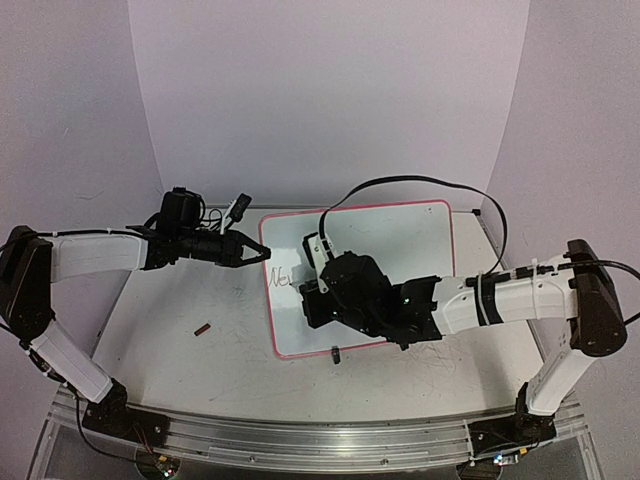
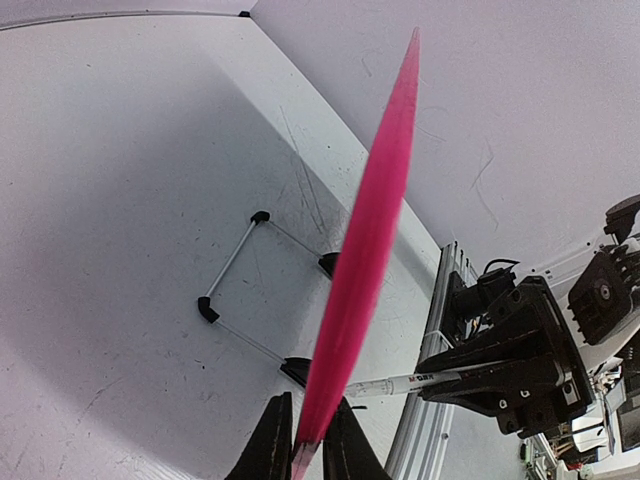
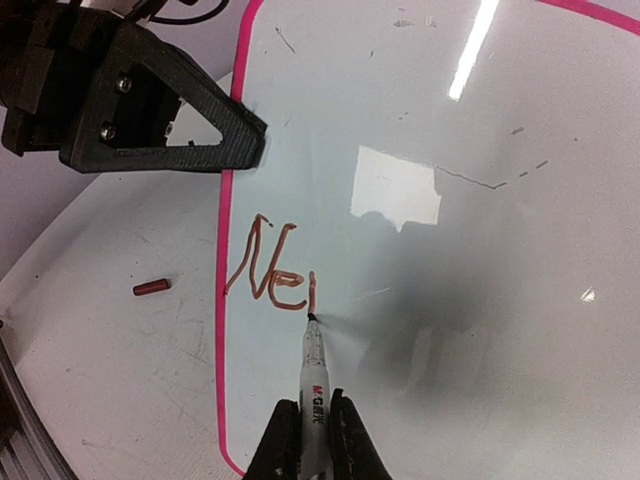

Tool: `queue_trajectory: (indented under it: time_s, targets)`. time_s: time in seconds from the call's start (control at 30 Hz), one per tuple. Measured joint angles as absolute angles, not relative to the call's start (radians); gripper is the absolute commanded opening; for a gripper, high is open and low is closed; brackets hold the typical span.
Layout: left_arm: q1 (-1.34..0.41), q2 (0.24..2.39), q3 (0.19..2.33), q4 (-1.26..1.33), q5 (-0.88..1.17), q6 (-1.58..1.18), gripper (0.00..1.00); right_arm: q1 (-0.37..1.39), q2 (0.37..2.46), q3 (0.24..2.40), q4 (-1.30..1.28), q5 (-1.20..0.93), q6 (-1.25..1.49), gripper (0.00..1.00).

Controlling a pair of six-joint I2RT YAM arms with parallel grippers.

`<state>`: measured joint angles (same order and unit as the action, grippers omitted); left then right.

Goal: Write a sentence on the whiteboard

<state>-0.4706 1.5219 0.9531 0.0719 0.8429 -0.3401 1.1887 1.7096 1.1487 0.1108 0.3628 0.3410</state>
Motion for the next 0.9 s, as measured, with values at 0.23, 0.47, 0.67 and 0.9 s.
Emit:
queue_trajectory:
  time_s: [0.23, 0.47, 0.67, 0.9]
  targets:
    - [-0.471, 1.522, 0.953, 0.072, 0.842, -0.340, 0.11, 1.190, 1.710, 1.155, 0.111, 0.384, 0.325, 0.00]
    - [-0.470, 1.522, 0.953, 0.072, 0.843, -0.340, 0.11, 1.190, 1.710, 1.168, 0.111, 0.410, 0.309, 0.00]
    - [-0.471, 1.522, 0.953, 0.072, 0.843, -0.340, 0.11, 1.189, 1.710, 1.172, 0.111, 0.421, 0.301, 0.00]
    - [-0.471, 1.522, 0.953, 0.072, 0.843, -0.340, 0.11, 1.189, 1.710, 1.172, 0.111, 0.424, 0.300, 0.00]
